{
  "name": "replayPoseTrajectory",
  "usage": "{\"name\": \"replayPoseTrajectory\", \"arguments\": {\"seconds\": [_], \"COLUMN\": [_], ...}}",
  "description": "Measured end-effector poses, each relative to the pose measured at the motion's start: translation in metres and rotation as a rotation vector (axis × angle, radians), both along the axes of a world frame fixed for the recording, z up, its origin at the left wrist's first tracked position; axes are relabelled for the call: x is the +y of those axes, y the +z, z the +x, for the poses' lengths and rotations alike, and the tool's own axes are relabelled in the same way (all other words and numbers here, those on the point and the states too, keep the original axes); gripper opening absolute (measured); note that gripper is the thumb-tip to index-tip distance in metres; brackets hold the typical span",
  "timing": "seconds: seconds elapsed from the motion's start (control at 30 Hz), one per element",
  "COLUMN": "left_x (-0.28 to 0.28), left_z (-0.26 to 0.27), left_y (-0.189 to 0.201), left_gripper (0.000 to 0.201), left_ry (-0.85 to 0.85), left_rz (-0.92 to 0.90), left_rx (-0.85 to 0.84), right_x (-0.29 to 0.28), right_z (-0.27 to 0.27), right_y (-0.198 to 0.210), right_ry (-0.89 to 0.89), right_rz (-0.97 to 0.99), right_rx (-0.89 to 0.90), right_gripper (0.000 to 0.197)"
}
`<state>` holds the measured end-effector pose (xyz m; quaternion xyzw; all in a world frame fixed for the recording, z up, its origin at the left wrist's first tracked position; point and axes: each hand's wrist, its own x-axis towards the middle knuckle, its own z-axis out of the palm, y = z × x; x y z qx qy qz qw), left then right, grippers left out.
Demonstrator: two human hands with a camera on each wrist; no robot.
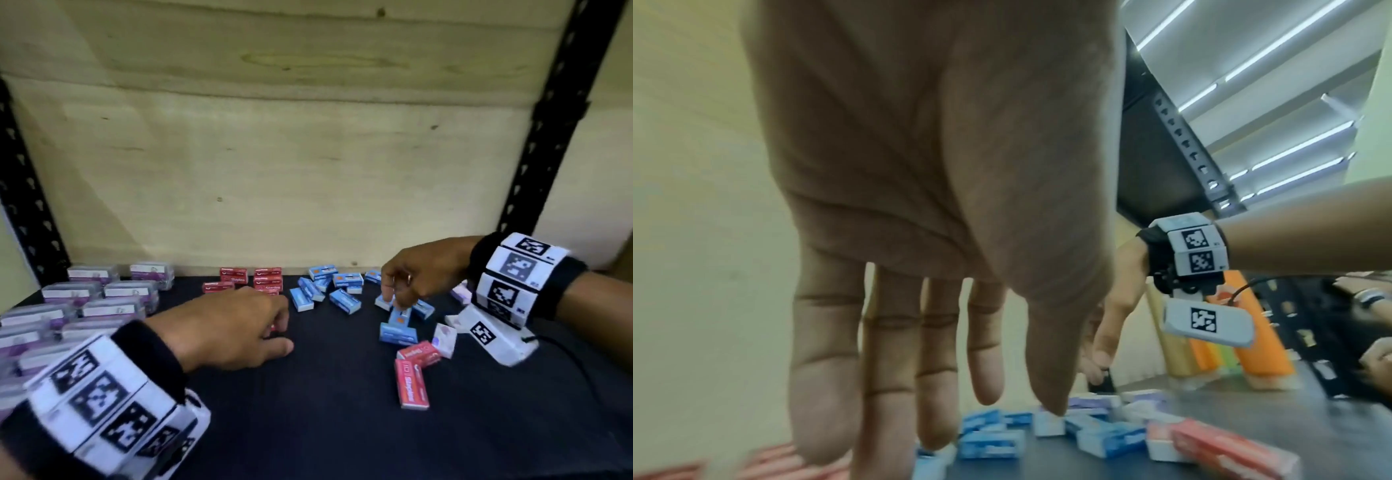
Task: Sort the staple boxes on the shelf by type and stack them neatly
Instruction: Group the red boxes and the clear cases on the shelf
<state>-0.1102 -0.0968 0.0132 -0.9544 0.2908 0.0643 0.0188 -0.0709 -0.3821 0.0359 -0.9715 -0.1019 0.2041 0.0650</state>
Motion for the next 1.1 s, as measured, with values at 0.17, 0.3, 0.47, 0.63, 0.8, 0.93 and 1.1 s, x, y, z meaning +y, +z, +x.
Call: {"name": "replayPoseTrajectory", "arguments": {"seconds": [0.17,0.3,0.47,0.63,0.8,0.93,1.1], "left_x": [-0.067,-0.108,-0.126,-0.123,-0.106,-0.091,-0.077], "left_z": [-0.005,-0.009,-0.012,-0.013,-0.011,-0.008,0.003], "left_y": [-0.016,-0.028,-0.035,-0.032,-0.028,-0.023,-0.023], "left_gripper": [0.040,0.053,0.059,0.055,0.053,0.044,0.054], "left_ry": [-0.192,-0.276,-0.279,-0.265,-0.215,-0.168,-0.109], "left_rz": [-0.069,-0.091,-0.056,-0.013,0.068,0.143,0.139], "left_rx": [0.057,0.102,0.134,0.101,0.083,0.055,0.107], "right_x": [-0.023,-0.036,-0.038,-0.034,-0.028,-0.021,-0.016], "right_z": [-0.025,-0.043,-0.054,-0.053,-0.050,-0.050,-0.048], "right_y": [-0.022,-0.038,-0.043,-0.048,-0.048,-0.045,-0.045], "right_ry": [0.028,0.018,0.037,0.028,0.042,0.077,0.069], "right_rz": [0.033,0.087,0.021,-0.043,-0.074,-0.096,-0.107], "right_rx": [0.078,0.096,-0.005,-0.049,-0.062,-0.054,-0.054], "right_gripper": [0.029,0.034,0.036,0.036,0.037,0.038,0.039]}}
